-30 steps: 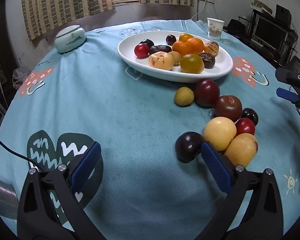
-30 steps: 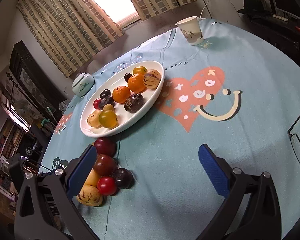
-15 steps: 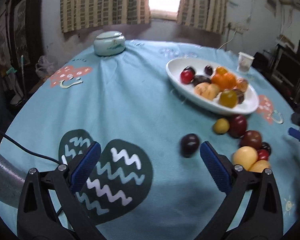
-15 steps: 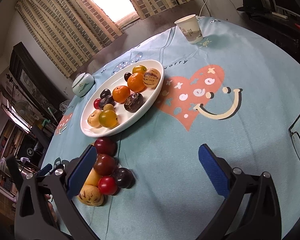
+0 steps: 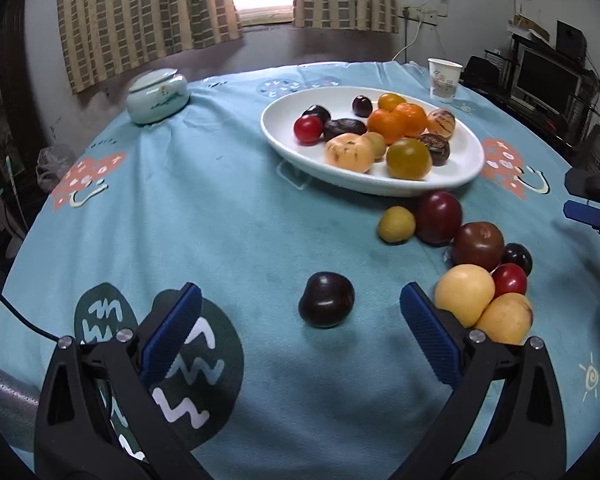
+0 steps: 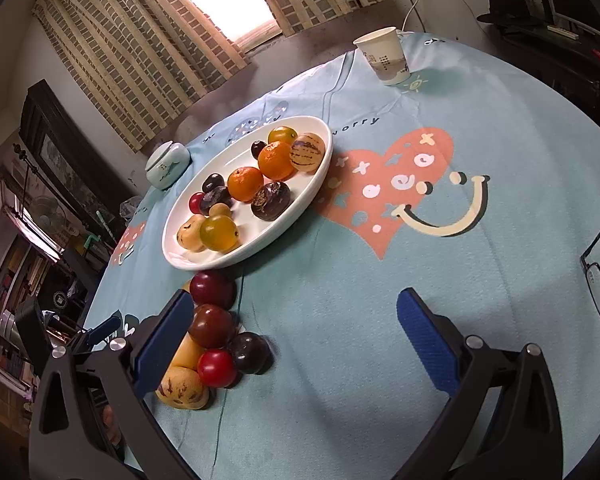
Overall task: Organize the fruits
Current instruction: 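Close the left tool around the dark plum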
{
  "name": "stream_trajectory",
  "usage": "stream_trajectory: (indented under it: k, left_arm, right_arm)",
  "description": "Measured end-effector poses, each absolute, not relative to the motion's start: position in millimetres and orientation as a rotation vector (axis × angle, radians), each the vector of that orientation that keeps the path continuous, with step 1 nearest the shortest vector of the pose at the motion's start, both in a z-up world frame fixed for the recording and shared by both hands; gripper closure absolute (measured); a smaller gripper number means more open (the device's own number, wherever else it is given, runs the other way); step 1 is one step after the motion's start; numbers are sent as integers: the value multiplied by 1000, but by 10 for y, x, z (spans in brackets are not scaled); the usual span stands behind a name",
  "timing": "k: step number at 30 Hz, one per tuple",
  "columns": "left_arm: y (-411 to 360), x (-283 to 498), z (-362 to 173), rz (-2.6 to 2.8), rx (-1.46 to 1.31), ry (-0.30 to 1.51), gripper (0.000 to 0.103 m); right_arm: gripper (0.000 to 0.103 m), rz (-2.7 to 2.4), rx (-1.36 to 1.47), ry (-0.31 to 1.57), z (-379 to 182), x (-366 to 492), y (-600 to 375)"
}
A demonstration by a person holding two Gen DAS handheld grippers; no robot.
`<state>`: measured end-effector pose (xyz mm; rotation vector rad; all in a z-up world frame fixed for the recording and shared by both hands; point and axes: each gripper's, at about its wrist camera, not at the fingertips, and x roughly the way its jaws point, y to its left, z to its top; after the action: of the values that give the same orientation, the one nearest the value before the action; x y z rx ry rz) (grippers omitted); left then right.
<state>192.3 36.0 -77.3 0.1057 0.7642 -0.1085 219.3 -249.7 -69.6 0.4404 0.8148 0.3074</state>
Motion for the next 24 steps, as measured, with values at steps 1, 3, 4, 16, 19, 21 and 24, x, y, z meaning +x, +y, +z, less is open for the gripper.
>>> stream_trajectory:
  k: [1,3,4,16,19,21,24]
  left_arm:
    - [345,1924,-771,-112,109,759,3]
    - [329,1931,-778,-125,106,760,8]
    - [324,1936,-786,-132,105,765,14]
    - [281,2087,-934,-218,66,862,70]
    - [344,2083,-924,-217,32,857,73]
    - [359,2062,-900,-198,39,841,73]
    - [421,2040,-865,-159,35,819,73]
  right_arm:
    - [1,308,438,815,-696,2193,-2493]
    - [1,307,436,818,-695,2195,-2487]
    - [1,306,435,820,-697,2195,-2487]
    - [1,323,401,837,-718,2201,-2402]
    - [1,328,373,846,-732,2207,-2352]
    - [1,346,353,840,-729,2190,-2313]
    - [1,368,266,816,-695,2130,-2195]
